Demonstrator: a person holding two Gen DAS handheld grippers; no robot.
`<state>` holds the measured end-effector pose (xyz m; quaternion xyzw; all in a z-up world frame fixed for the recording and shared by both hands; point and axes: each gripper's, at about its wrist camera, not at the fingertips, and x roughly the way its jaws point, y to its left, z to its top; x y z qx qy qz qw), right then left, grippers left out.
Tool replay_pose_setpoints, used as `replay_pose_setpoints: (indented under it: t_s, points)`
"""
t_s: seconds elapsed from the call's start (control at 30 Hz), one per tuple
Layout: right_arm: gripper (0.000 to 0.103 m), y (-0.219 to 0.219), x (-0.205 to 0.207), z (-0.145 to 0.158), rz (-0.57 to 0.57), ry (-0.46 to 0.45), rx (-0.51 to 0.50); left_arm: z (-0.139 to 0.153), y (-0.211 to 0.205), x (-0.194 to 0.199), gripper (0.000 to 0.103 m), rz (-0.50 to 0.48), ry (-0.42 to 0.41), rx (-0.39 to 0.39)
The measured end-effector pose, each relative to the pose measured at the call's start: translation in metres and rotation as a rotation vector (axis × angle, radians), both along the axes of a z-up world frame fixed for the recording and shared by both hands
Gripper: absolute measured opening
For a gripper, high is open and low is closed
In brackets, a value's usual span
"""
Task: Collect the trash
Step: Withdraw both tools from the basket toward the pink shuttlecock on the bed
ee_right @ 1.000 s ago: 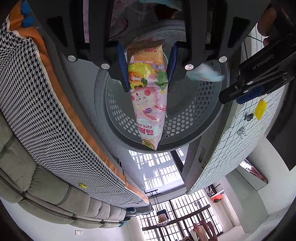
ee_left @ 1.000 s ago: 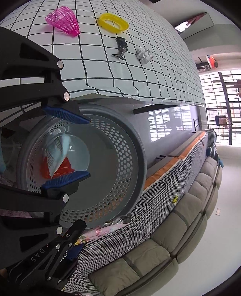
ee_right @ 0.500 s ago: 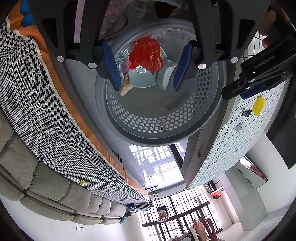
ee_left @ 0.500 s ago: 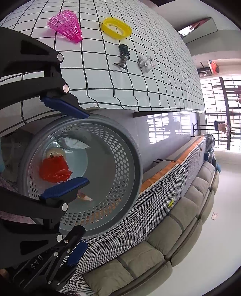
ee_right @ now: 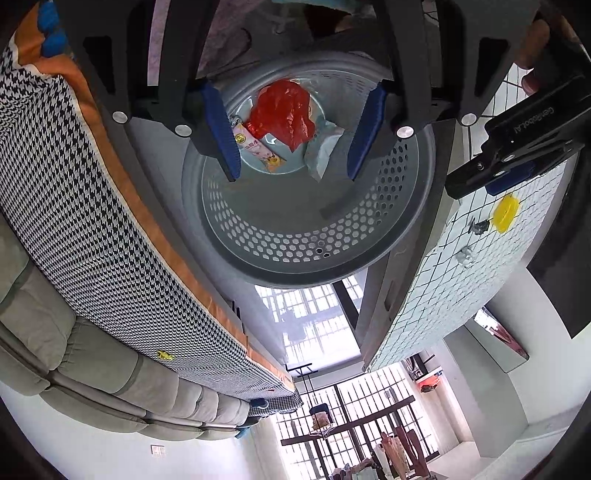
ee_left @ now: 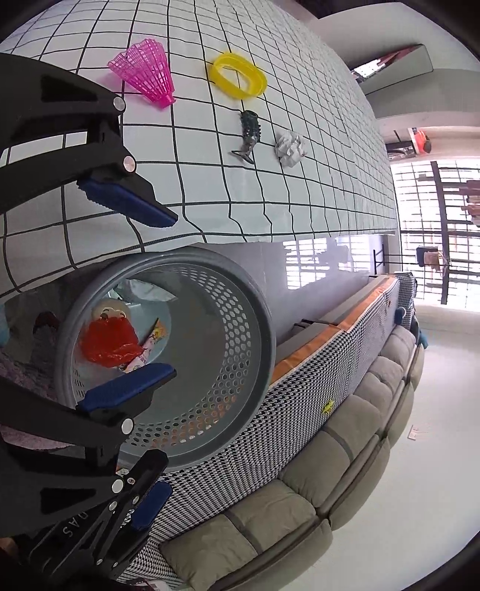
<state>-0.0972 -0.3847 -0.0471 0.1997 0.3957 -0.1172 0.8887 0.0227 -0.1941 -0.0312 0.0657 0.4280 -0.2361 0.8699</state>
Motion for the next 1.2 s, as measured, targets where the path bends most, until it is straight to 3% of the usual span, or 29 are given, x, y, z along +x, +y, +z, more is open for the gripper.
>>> replay_pose_setpoints:
  t_s: [0.63, 1.2]
  points:
    - [0.058, 0.041, -0.002, 0.004, 0.068, -0.028, -0.003, 0.004, 0.046, -0.019, 0.078, 0.050, -0.028, -0.019]
    - [0.061, 0.106, 0.022, 0.002, 0.225, -0.029, -0.020, -0.003, 0.140, 0.004, 0.082, 0.268, -0.031, -0.018]
